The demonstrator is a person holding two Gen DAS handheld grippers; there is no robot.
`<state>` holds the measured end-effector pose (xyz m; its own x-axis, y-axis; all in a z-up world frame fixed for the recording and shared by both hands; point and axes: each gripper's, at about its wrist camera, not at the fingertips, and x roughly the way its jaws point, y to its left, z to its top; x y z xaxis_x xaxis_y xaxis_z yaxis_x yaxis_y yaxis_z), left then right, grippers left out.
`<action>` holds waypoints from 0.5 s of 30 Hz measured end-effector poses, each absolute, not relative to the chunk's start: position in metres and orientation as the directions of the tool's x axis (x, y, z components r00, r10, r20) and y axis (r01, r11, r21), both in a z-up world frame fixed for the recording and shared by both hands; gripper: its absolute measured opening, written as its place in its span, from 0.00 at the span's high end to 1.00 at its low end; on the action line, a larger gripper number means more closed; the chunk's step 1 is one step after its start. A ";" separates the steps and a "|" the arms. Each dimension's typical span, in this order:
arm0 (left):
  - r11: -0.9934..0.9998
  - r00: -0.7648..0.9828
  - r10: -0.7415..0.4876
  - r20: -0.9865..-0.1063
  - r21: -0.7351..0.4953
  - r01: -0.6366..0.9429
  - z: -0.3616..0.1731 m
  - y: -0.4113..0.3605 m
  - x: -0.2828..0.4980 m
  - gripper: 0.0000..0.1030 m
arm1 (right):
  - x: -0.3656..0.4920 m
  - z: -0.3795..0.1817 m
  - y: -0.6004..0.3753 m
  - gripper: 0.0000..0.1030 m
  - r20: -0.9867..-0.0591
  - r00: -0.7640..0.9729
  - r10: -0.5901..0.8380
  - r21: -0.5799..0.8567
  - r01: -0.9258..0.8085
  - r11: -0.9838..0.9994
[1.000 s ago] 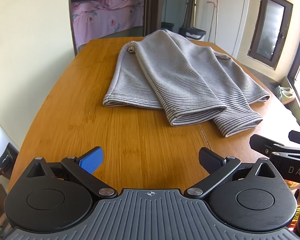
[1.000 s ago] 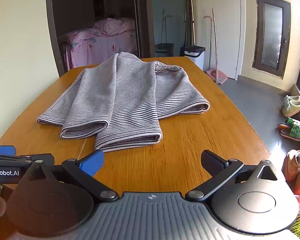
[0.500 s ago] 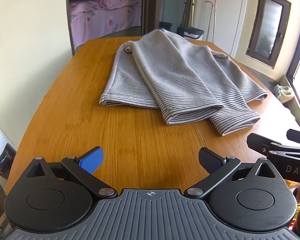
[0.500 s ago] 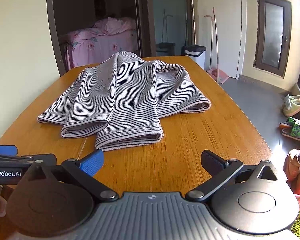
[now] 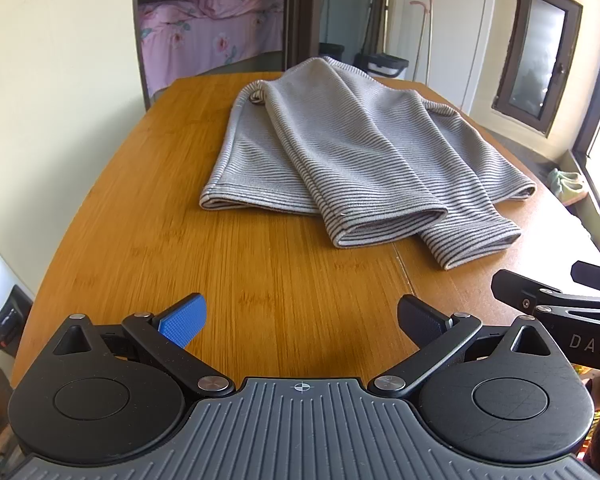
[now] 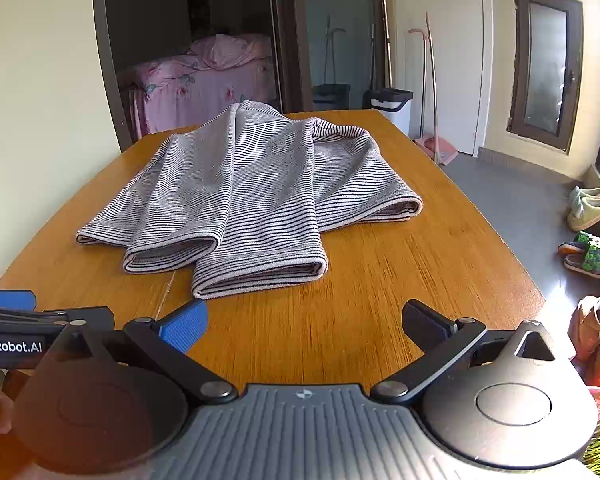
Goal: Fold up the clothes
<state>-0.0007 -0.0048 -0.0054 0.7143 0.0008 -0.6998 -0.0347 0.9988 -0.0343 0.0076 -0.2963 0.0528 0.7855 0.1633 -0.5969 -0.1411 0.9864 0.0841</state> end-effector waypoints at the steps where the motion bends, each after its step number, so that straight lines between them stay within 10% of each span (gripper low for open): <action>1: 0.999 0.714 0.000 -0.700 -0.034 -0.034 -0.006 -0.005 -0.001 0.00 | 0.008 0.053 -0.296 0.00 -0.598 0.785 0.164 0.084 -0.142 0.986; 15: 0.999 0.713 -0.003 -0.701 -0.040 -0.035 -0.007 -0.003 0.000 0.00 | 0.009 0.051 -0.297 0.00 -0.608 0.777 0.164 0.084 -0.142 0.986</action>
<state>0.0000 -0.0030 -0.0069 0.7133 -0.0033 -0.7008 -0.0348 0.9986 -0.0401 0.0086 -0.2967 0.0507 0.7772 0.1641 -0.6075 -0.1422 0.9862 0.0844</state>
